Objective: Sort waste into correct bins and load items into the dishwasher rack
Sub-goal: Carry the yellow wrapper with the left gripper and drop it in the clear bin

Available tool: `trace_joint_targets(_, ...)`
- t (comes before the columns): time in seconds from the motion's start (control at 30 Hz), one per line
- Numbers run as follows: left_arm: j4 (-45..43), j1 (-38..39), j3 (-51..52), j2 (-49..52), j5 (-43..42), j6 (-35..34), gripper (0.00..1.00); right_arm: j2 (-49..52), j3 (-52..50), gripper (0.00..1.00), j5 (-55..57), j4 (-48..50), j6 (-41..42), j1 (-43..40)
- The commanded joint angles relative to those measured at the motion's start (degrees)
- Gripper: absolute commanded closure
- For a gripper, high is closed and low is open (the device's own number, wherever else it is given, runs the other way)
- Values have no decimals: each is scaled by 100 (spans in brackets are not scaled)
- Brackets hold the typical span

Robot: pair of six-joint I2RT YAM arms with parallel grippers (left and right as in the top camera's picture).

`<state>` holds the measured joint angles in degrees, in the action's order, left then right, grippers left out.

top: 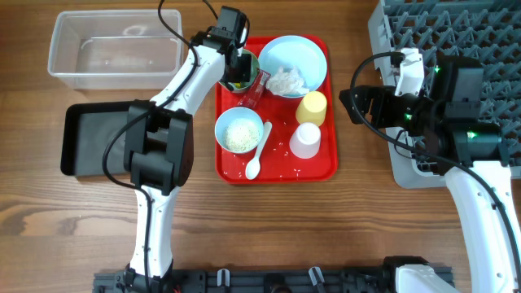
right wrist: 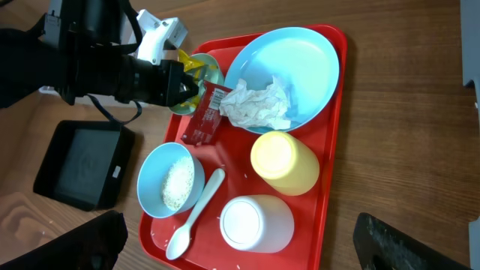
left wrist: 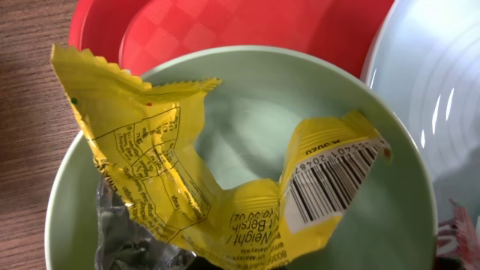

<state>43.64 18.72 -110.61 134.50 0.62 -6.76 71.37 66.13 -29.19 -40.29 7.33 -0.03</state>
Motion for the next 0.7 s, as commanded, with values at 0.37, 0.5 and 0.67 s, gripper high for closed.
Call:
trace_joint_targets(0.37, 72, -26, -11, -656, 57, -468, 50, 55, 98, 0, 247, -7, 26, 17)
trace_joint_targets(0.5, 144, -26, -11, -713, 66, -623, 51, 55, 98, 0, 247, -9, 28, 17)
trace_joint_targets(0.67, 74, -26, -9, -710, 448, -789, 39, 55, 96, 0, 247, -7, 28, 17)
